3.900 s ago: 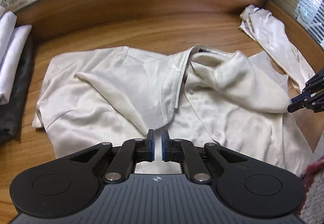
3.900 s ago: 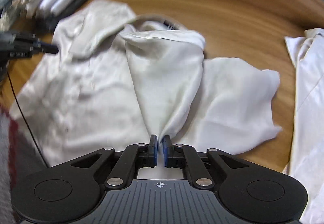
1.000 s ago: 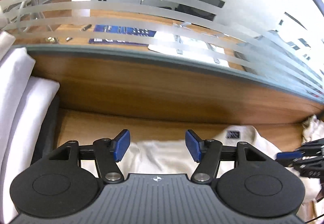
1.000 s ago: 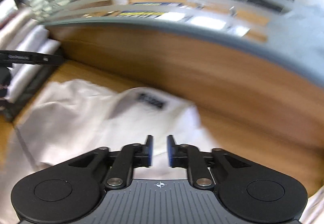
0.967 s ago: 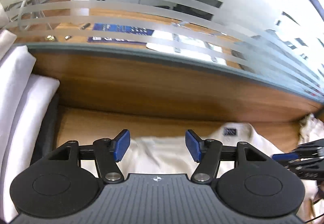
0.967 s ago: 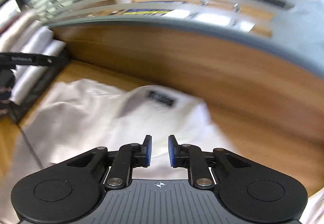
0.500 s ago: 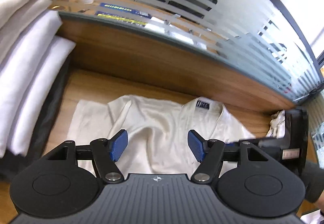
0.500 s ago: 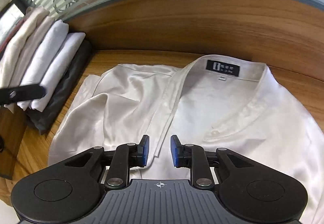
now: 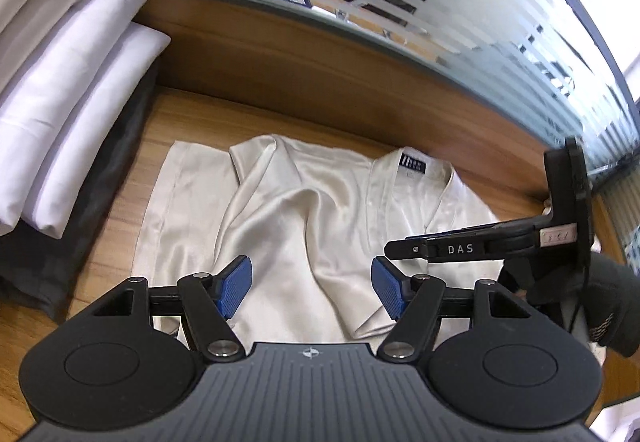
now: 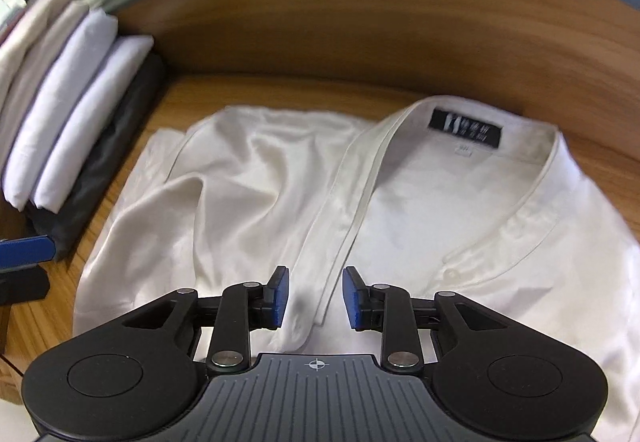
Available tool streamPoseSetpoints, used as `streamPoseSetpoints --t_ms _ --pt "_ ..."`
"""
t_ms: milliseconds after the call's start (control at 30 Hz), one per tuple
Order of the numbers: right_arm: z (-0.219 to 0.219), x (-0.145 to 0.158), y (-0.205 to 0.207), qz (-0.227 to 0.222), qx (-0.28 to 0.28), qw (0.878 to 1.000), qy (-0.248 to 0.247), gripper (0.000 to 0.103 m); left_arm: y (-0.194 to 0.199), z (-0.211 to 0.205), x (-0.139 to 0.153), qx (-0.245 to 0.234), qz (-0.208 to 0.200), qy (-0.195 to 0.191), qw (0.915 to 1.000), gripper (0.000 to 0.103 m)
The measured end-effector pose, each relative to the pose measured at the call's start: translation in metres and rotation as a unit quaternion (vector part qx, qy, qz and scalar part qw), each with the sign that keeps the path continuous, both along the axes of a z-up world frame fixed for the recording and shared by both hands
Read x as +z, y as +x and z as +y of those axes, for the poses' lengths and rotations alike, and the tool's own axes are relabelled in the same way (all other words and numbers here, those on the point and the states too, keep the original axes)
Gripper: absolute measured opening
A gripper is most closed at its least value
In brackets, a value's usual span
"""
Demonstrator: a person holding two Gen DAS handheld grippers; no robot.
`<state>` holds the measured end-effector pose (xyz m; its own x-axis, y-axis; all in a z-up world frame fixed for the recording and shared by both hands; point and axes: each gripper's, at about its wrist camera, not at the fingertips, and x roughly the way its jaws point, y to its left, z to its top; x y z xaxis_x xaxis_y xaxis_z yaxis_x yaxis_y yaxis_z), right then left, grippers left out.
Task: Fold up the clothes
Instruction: 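Grasp the button placket with the right gripper and smooth it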
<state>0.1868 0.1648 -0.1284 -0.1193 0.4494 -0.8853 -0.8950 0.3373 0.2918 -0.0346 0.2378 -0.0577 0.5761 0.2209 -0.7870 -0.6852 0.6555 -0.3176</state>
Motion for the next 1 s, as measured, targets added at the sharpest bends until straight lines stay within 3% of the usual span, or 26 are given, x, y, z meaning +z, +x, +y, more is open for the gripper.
streamPoseSetpoints --t_ms 267,367,600,633,667,767,1000 --pt "-0.018 -0.012 -0.011 0.028 -0.045 0.998 -0.032 0.032 -0.007 -0.005 -0.015 0.004 0.015 -0.003 0.9999 0.074" --pt "-0.017 -0.011 -0.02 0.008 -0.053 0.998 -0.027 0.031 -0.012 -0.003 -0.016 0.018 0.019 0.001 0.9997 0.074" --pt "-0.006 -0.01 -0.062 -0.119 0.012 0.993 -0.024 0.033 -0.023 0.005 -0.013 0.05 0.025 0.024 0.9981 0.074" --pt "-0.007 -0.01 -0.067 -0.13 0.019 0.991 -0.02 0.028 -0.024 0.007 -0.012 0.055 0.025 0.029 0.9977 0.074" --pt "-0.008 -0.01 -0.069 -0.133 0.023 0.991 -0.014 0.02 -0.025 0.008 -0.011 0.06 0.026 0.034 0.9973 0.074" --pt "-0.011 -0.01 -0.073 -0.139 0.033 0.99 -0.003 0.011 -0.029 0.013 -0.009 0.075 0.029 0.048 0.9957 0.074" --pt "-0.01 0.005 -0.046 -0.134 0.025 0.991 0.009 0.009 -0.026 0.028 -0.013 0.073 0.068 0.112 0.9887 0.073"
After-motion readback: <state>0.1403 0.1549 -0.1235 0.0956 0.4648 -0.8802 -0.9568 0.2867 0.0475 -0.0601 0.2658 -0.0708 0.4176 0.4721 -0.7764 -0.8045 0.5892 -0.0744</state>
